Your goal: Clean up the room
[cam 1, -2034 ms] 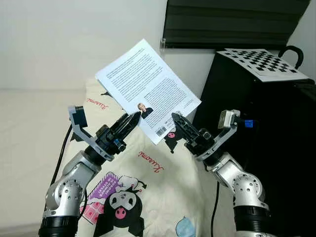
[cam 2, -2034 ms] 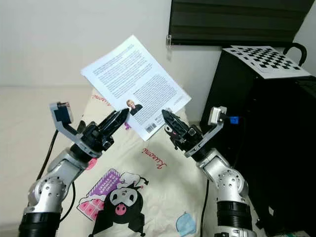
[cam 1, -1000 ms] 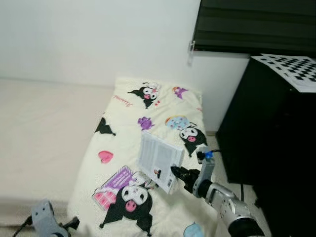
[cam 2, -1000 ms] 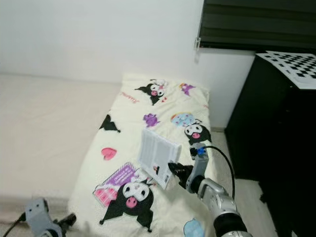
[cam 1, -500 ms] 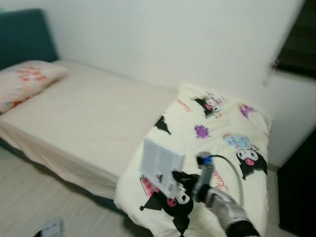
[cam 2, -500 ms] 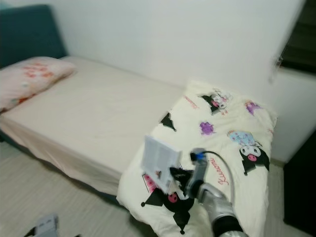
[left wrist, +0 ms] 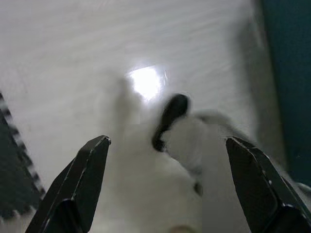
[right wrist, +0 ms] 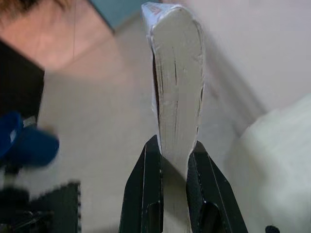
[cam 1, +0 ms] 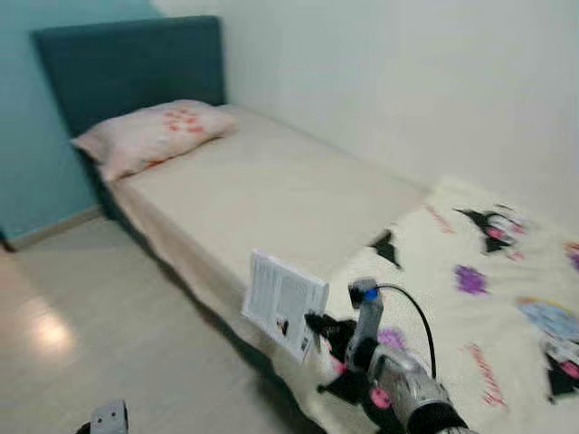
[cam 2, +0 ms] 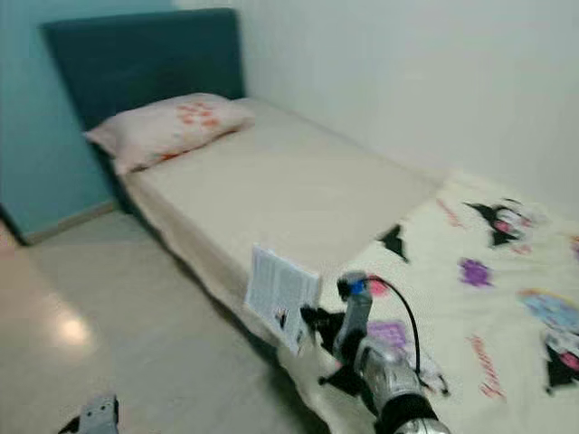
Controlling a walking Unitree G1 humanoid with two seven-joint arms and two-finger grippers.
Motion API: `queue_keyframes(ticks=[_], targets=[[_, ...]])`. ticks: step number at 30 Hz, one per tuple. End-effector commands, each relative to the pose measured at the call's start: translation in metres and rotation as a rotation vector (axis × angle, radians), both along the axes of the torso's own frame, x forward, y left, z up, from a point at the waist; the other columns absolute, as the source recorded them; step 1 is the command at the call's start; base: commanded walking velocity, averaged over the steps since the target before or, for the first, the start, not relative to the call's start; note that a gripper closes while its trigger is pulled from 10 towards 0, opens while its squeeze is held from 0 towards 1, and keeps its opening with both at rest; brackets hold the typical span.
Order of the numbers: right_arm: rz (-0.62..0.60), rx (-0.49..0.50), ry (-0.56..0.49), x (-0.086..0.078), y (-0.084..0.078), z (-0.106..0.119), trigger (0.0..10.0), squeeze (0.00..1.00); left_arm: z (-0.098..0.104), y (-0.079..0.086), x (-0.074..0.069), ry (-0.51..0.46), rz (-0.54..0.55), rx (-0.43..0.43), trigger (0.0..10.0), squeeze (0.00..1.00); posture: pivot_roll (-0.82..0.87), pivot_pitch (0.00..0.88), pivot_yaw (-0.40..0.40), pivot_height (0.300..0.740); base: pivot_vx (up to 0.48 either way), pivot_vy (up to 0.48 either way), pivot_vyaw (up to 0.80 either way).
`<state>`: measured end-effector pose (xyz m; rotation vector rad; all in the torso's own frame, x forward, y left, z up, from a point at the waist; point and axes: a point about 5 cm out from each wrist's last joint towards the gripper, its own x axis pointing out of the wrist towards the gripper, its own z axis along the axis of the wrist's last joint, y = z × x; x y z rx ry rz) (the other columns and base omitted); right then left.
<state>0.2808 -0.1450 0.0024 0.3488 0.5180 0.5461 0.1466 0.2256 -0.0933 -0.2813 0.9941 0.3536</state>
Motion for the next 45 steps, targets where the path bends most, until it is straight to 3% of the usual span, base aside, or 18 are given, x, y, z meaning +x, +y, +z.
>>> queue_keyframes(ticks=[1, 10, 11, 12, 13, 14, 19, 20, 21, 24, 27, 30, 45], targets=[[0.018, -0.006, -0.065, 0.009, 0.005, 0.01, 0.0, 0.0, 0.0, -0.002, 0.001, 0.012, -0.02, 0.005, 10.0, 0.0, -0.04, 0.0, -0.096, 0.74, 0.48, 0.0, 0.8], [0.021, -0.03, -0.067, 0.009, 0.003, 0.009, 0.0, 0.0, 0.0, -0.001, 0.001, 0.014, -0.03, 0.004, 10.0, 0.0, -0.04, 0.0, -0.096, 0.74, 0.48, 0.0, 0.8], [-0.002, -0.04, -0.064, 0.01, 0.002, 0.009, 1.9, 0.0, 0.0, 0.0, 0.0, 0.014, -0.031, 0.005, 10.0, 0.0, -0.04, 0.0, -0.096, 0.74, 0.48, 0.0, 0.73], [-0.002, -0.04, -0.064, 0.01, 0.002, 0.009, 1.9, 0.0, 0.0, 0.0, 0.0, 0.014, -0.031, 0.005, 10.0, 0.0, -0.04, 0.0, -0.096, 0.74, 0.48, 0.0, 0.73], [-0.006, -0.044, -0.063, 0.011, 0.001, 0.008, 2.8, 0.0, 0.0, 0.0, 0.0, 0.016, -0.032, 0.005, 10.0, 0.0, -0.04, 0.0, -0.097, 0.74, 0.48, 0.0, 0.5], [-0.007, -0.046, -0.064, 0.011, 0.001, 0.008, 0.1, 0.0, 0.0, 0.0, 0.0, 0.017, -0.034, 0.005, 10.0, 0.0, -0.04, 0.0, -0.096, 0.74, 0.48, 0.0, 0.45], [0.012, -0.062, -0.066, 0.01, 0.002, 0.008, 0.4, 0.0, -0.001, 0.0, -0.001, 0.021, -0.036, 0.005, 10.0, 0.0, -0.04, 0.0, -0.095, 0.74, 0.48, 0.0, 0.66], [0.018, -0.067, -0.068, 0.01, 0.002, 0.008, 4.2, 0.0, -0.001, 0.0, -0.001, 0.021, -0.036, 0.005, 10.0, 0.0, -0.04, 0.0, -0.095, 0.74, 0.48, 0.0, 0.8], [0.006, -0.066, -0.071, 0.01, 0.002, 0.008, 10.0, 0.0, -0.001, -0.001, -0.001, 0.022, -0.037, 0.004, 10.0, 0.0, -0.04, 0.0, -0.096, 0.74, 0.48, 0.0, 0.8], [-0.012, -0.06, -0.072, 0.011, 0.001, 0.008, 10.0, 0.0, -0.001, -0.001, -0.001, 0.023, -0.037, 0.003, 10.0, 0.0, -0.04, 0.0, -0.095, 0.74, 0.48, 0.0, 0.27], [-0.132, -0.134, -0.015, 0.012, -0.011, 0.001, 10.0, 0.0, 0.0, -0.004, 0.002, 0.013, -0.054, -0.009, 10.0, 0.0, -0.04, 0.0, -0.098, 0.74, 0.48, 0.0, 0.0], [-0.159, -0.159, 0.018, 0.01, -0.016, -0.003, 10.0, 0.0, 0.0, -0.005, 0.005, 0.006, -0.057, -0.014, 10.0, 0.0, -0.04, 0.0, -0.1, 0.74, 0.48, 0.0, 0.0], [-0.265, -0.114, 0.028, 0.014, -0.025, 0.0, 10.0, 0.0, 0.002, -0.008, 0.011, -0.005, -0.097, -0.02, 10.0, 0.0, -0.04, 0.0, -0.096, 0.74, 0.48, 0.0, -0.77]])
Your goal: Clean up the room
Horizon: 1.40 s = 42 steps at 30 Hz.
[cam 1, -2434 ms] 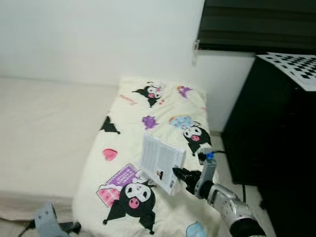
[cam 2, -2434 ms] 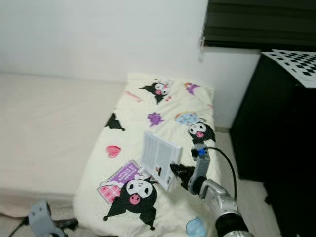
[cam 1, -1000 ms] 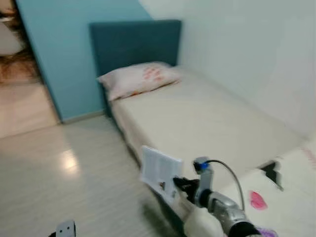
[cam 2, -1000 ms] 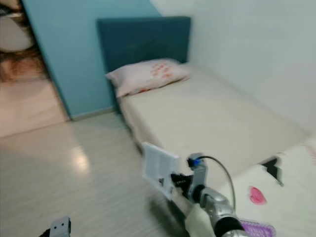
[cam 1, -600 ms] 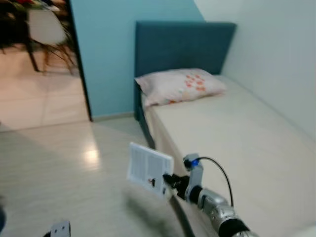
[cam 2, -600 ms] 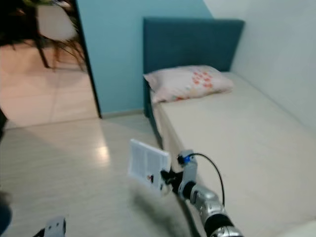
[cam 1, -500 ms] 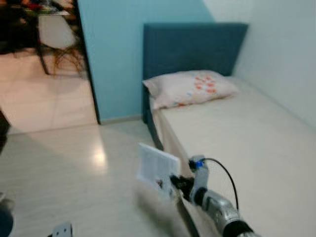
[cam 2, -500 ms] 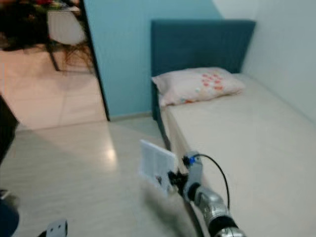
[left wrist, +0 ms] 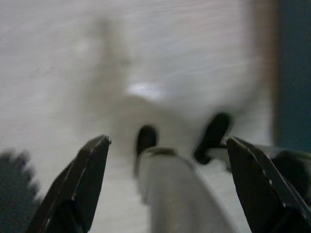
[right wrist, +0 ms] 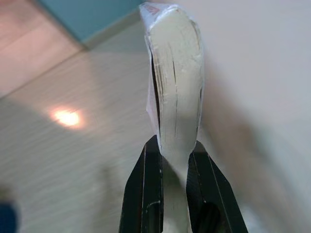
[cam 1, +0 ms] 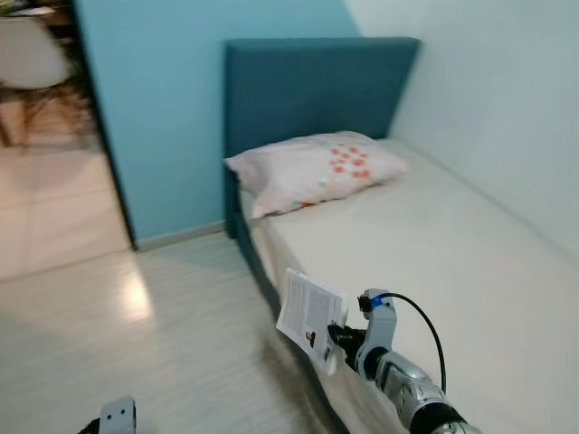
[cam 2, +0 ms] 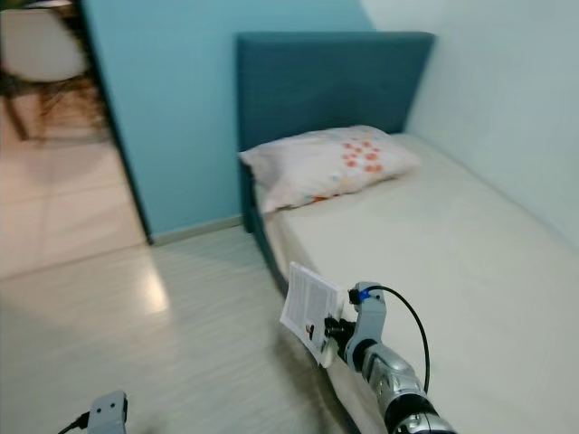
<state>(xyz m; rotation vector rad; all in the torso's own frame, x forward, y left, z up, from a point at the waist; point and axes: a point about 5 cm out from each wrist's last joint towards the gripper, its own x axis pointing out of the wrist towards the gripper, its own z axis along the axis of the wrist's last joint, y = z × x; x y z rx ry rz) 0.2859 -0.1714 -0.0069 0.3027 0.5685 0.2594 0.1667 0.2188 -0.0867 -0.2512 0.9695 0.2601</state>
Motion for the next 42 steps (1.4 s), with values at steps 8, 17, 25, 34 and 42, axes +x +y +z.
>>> queue_keyframes(ticks=[8, 17, 25, 34, 42], targets=[[-0.028, 0.038, -0.079, 0.013, 0.003, 0.013, 10.0, 0.0, -0.004, 0.0, -0.01, 0.035, -0.01, -0.005, 10.0, 0.0, -0.04, 0.0, -0.095, 0.74, 0.48, 0.0, -0.43], [0.116, 0.055, -0.139, 0.01, 0.015, 0.017, 10.0, 0.0, -0.005, 0.0, -0.01, 0.04, -0.015, -0.002, 10.0, 0.0, -0.05, 0.0, -0.091, 0.74, 0.48, 0.0, 0.51], [0.006, 0.022, -0.101, 0.013, 0.006, 0.014, 10.0, 0.0, -0.005, 0.0, -0.011, 0.041, -0.021, 0.0, 10.0, 0.0, -0.05, 0.0, -0.091, 0.74, 0.48, 0.0, 0.55], [-0.197, 0.026, -0.032, 0.009, -0.021, 0.009, 10.0, 0.0, -0.004, -0.001, -0.01, 0.033, -0.051, 0.008, 10.0, 0.0, -0.05, 0.0, -0.092, 0.74, 0.198, -0.088, 0.0], [-0.291, 0.096, 0.016, 0.005, -0.027, 0.004, 10.0, 0.0, -0.005, 0.0, -0.011, 0.041, -0.052, 0.022, 10.0, 0.0, -0.05, 0.0, -0.089, 0.74, 0.0, -0.397, 0.0]])
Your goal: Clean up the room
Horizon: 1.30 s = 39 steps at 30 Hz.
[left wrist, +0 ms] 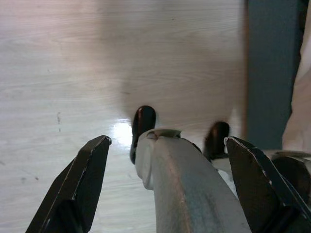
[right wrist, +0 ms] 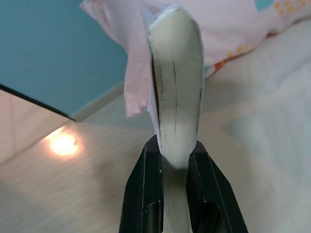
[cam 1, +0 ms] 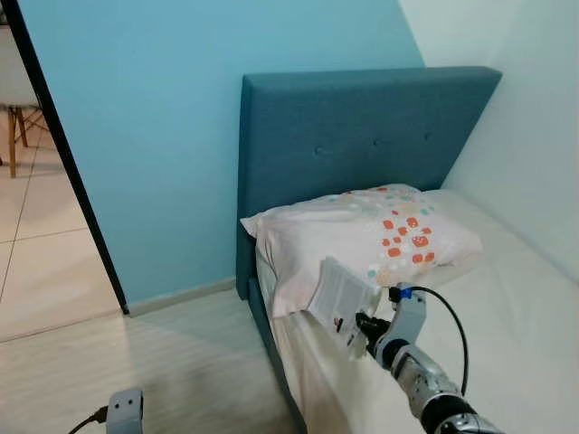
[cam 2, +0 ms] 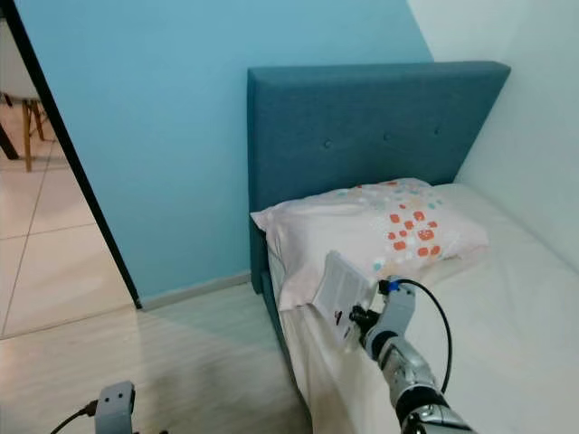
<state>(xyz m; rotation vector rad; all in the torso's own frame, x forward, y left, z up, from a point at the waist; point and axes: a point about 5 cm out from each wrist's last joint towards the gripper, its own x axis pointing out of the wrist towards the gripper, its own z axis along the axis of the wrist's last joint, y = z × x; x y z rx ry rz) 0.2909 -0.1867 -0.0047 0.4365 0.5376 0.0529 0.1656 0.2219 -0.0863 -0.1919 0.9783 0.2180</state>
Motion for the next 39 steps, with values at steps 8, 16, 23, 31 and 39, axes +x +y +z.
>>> queue_keyframes(ticks=[8, 16, 23, 31, 39], targets=[[-0.091, 0.198, 0.065, -0.009, -0.003, -0.008, 10.0, 0.0, -0.005, -0.002, -0.009, 0.025, 0.011, 0.011, 10.0, 0.0, -0.05, 0.0, -0.091, 0.74, 0.0, 0.0, 0.0], [-0.118, 0.306, 0.135, -0.02, 0.001, -0.019, 10.0, 0.0, -0.003, -0.001, -0.008, 0.002, 0.012, 0.035, 10.0, 0.0, -0.05, 0.0, -0.091, 0.715, 0.0, 0.0, 0.0], [-0.159, 0.421, 0.113, -0.027, -0.005, -0.022, 10.0, 0.0, 0.003, 0.003, -0.001, -0.078, -0.03, 0.119, 10.0, 0.0, -0.05, 0.0, -0.089, 0.68, 0.0, 0.0, 0.0], [-0.2, 0.44, 0.098, -0.03, -0.009, -0.023, 10.0, 0.0, 0.051, 0.021, 0.072, -0.338, -0.057, 0.183, 10.0, 0.0, -0.04, 0.0, -0.078, 0.645, 0.0, 0.0, 0.0], [-0.248, 0.461, 0.048, -0.023, -0.011, -0.017, 10.0, 0.0, 0.067, 0.021, 0.093, -0.414, -0.083, 0.197, 10.0, 0.0, -0.04, 0.0, -0.069, 0.605, 0.0, 0.0, 0.0]])
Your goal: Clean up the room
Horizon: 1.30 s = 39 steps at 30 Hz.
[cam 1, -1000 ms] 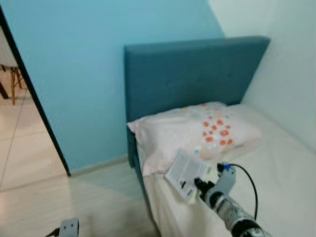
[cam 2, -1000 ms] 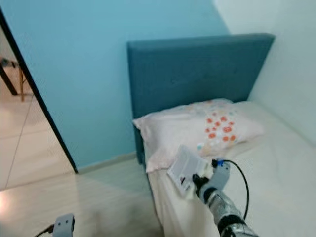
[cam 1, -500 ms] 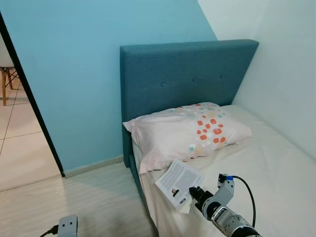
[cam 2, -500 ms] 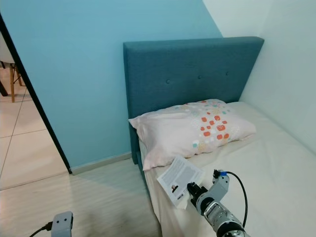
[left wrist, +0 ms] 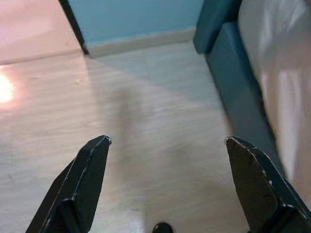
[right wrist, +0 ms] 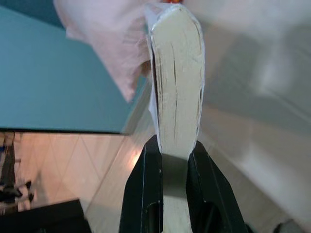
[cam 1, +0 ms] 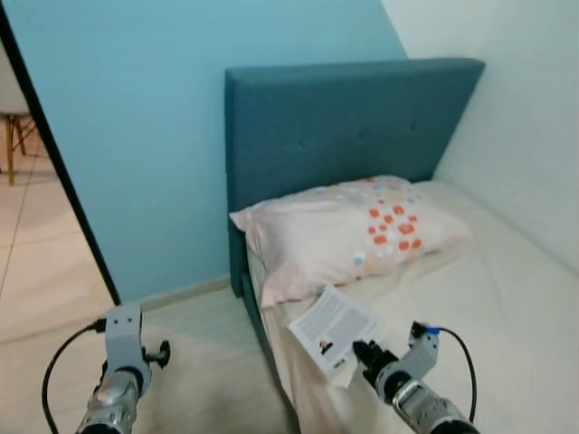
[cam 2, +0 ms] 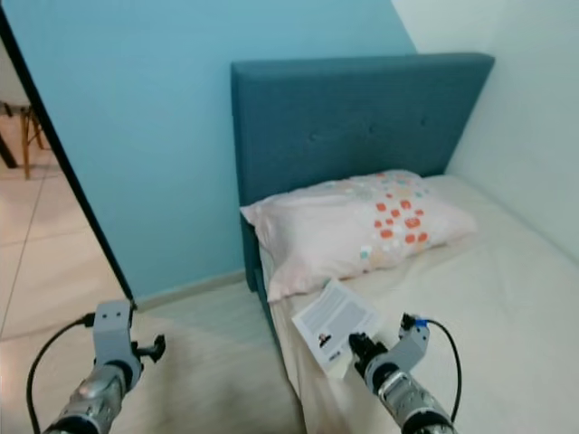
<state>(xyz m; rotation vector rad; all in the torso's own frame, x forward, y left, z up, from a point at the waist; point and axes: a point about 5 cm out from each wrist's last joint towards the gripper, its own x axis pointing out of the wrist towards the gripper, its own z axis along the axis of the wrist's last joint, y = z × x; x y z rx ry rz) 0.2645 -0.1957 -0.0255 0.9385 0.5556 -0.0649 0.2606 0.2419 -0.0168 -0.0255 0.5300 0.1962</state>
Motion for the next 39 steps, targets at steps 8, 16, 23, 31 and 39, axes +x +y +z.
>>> queue_keyframes(ticks=[8, 16, 23, 31, 39], targets=[[-0.093, -0.014, -0.002, 0.005, -0.006, 0.003, 10.0, 0.0, -0.006, 0.003, -0.007, 0.04, -0.029, 0.018, 10.0, 0.0, -0.01, 0.0, -0.06, 0.595, 0.0, 0.0, 0.0], [-0.127, -0.056, 0.041, 0.004, -0.005, 0.001, 10.0, 0.0, -0.014, 0.007, -0.021, 0.087, -0.046, 0.037, 10.0, 0.0, 0.01, 0.0, -0.048, 0.595, 0.0, 0.0, 0.0], [-0.158, -0.072, 0.035, 0.012, -0.009, 0.007, 10.0, 0.0, -0.022, 0.01, -0.033, 0.127, -0.067, 0.056, 10.0, 0.0, 0.03, 0.008, -0.039, 0.595, 0.0, 0.0, 0.0], [-0.183, -0.09, 0.002, 0.021, -0.019, 0.017, 10.0, 0.0, -0.024, 0.01, -0.037, 0.135, -0.083, 0.064, 10.0, 0.0, 0.04, 0.018, -0.035, 0.595, 0.0, 0.0, 0.0], [-0.204, -0.121, -0.038, 0.035, -0.033, 0.034, 10.0, 0.0, -0.023, 0.022, -0.045, 0.133, -0.111, 0.096, 10.0, 0.0, 0.1, 0.068, -0.012, 0.595, 0.0, 0.0, 0.0]])
